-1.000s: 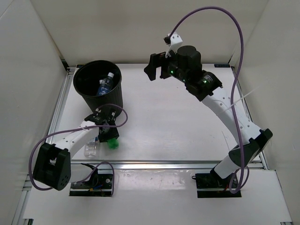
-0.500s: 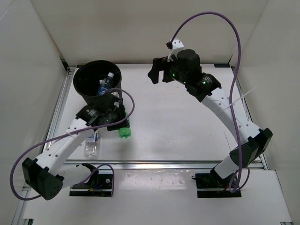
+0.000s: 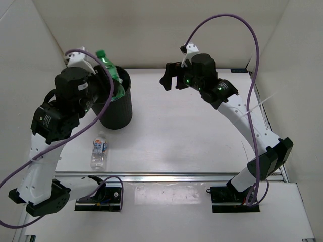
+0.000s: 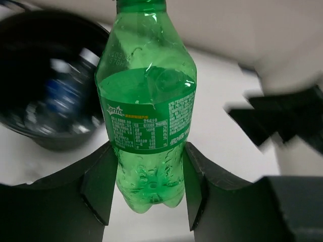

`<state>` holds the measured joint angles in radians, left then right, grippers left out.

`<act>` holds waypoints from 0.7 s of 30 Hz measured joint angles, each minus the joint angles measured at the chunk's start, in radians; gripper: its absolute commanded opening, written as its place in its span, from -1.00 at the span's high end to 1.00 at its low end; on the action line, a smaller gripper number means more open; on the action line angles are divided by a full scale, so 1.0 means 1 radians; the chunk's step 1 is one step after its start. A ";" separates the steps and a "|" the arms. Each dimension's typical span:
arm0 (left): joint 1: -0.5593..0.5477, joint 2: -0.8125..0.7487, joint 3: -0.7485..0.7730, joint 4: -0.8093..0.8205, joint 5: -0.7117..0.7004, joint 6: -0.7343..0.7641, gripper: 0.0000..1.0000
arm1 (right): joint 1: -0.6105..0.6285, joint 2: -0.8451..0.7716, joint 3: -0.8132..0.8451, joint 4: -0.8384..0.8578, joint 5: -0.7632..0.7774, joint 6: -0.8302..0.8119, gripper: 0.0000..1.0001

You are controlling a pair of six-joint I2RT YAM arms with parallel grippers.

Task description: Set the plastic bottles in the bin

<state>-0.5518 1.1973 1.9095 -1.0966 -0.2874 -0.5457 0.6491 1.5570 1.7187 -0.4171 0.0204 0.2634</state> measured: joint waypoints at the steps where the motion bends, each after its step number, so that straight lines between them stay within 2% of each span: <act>1: 0.024 -0.002 -0.015 0.034 -0.064 0.017 0.20 | -0.001 0.000 0.000 0.000 -0.002 0.000 -1.00; 4: 0.100 0.018 -0.080 0.116 -0.203 0.036 0.07 | -0.008 0.001 0.006 0.000 -0.019 0.002 -1.00; 6: 0.148 0.061 -0.107 0.142 -0.253 0.035 -0.37 | -0.012 0.001 0.013 0.000 -0.029 0.003 -1.00; 8: 0.198 0.119 -0.138 0.166 -0.280 0.042 -0.94 | -0.014 0.001 0.019 0.000 -0.035 0.003 -1.00; 9: 0.222 0.150 -0.156 0.176 -0.278 0.047 -1.00 | -0.014 0.001 0.022 0.001 -0.040 0.004 -1.00; 13: 0.278 0.261 -0.168 0.192 -0.273 0.074 -1.00 | -0.015 0.001 0.023 0.000 -0.051 0.006 -1.00; 16: 0.281 0.256 -0.168 0.191 -0.276 0.079 -1.00 | -0.015 0.001 0.022 0.000 -0.054 0.005 -1.00; 18: 0.280 0.200 -0.192 0.202 -0.285 0.062 -1.00 | -0.015 -0.002 0.018 0.000 -0.053 0.000 -1.00; 21: 0.282 -0.048 -0.417 0.236 -0.283 0.023 -1.00 | -0.015 -0.013 -0.002 0.002 -0.049 -0.005 -1.00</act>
<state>-0.2703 1.1496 1.4925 -0.8604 -0.5701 -0.5228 0.6338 1.5444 1.7172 -0.4152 -0.0284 0.2581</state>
